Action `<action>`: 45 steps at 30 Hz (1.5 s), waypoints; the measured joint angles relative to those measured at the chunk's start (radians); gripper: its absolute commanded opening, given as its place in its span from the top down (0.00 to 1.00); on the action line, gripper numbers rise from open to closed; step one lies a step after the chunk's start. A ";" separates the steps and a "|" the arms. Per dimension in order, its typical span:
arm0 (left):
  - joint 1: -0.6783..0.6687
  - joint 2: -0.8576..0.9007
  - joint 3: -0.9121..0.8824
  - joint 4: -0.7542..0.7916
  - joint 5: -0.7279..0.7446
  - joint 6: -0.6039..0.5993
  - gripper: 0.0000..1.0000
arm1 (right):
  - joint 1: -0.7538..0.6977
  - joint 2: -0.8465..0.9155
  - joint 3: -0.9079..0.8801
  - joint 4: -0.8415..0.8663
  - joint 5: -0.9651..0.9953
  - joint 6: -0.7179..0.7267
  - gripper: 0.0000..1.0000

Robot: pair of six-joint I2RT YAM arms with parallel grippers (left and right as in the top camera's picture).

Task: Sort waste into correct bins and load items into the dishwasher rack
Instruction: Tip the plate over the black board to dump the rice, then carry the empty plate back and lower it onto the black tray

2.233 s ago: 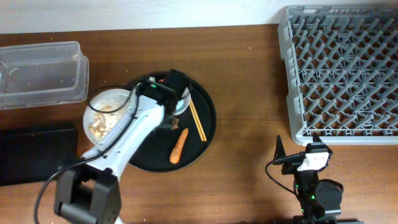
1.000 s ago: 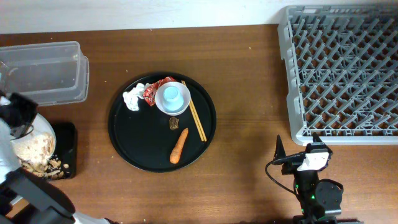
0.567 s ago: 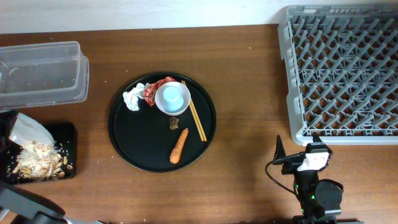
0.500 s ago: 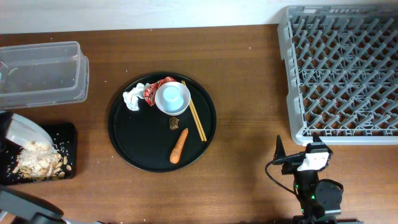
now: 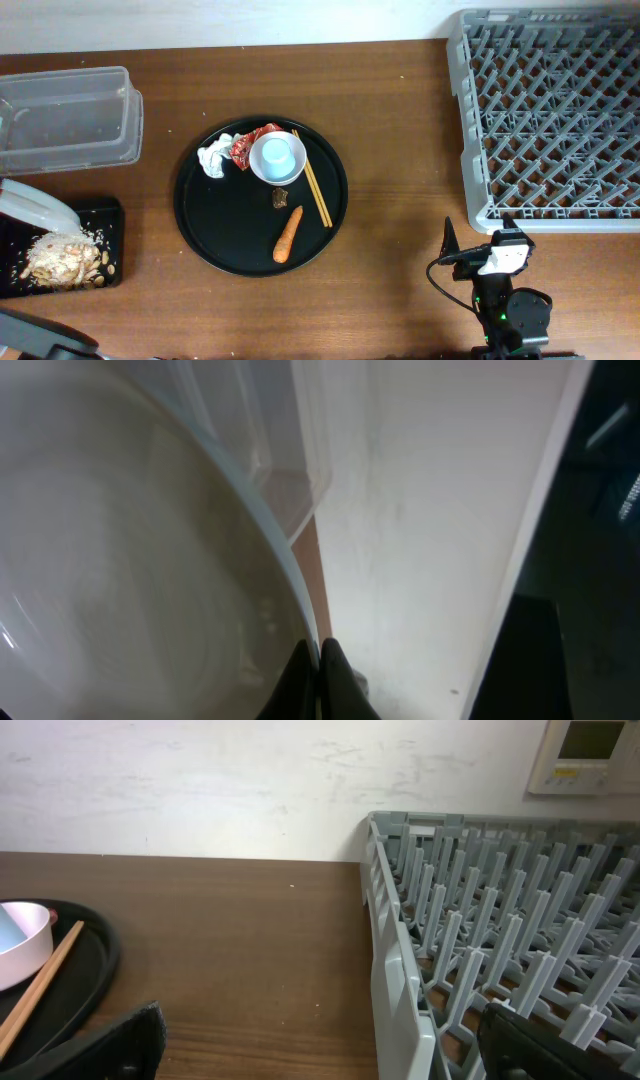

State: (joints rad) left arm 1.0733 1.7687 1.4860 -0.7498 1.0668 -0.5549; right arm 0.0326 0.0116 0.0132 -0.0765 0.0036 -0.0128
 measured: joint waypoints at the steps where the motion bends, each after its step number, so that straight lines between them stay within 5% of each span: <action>1: 0.000 0.000 0.000 0.014 -0.001 -0.005 0.99 | 0.000 0.000 0.000 0.000 0.000 0.001 0.02; 13: 0.002 -0.003 0.006 -0.113 -0.018 0.064 0.99 | 0.000 0.000 0.000 0.000 0.000 0.001 0.02; 21: -0.047 -0.063 0.006 -0.111 0.094 0.084 0.99 | 0.000 0.000 0.000 0.000 0.000 0.000 0.02; 24: -0.166 -0.212 0.009 -0.246 0.000 0.137 0.99 | 0.000 0.000 0.000 0.000 0.000 0.000 0.02; 28: -0.451 -0.389 0.013 -0.354 -0.366 0.177 0.99 | 0.000 0.000 0.000 0.000 0.000 0.001 0.01; 35: -1.051 -0.287 -0.013 -0.343 -0.882 0.196 0.99 | 0.000 0.000 0.000 0.000 0.000 0.001 0.02; 39: -1.221 -0.103 -0.023 -0.311 -0.981 0.196 0.98 | 0.000 -0.001 0.000 0.000 0.000 0.000 0.02; 45: -1.287 0.087 -0.027 -0.278 -1.021 0.196 0.98 | 0.000 -0.001 0.000 0.000 0.000 0.001 0.02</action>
State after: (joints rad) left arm -0.2142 1.8557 1.4593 -1.0279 0.0460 -0.3588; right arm 0.0326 0.0109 0.0128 -0.0765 0.0036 -0.0120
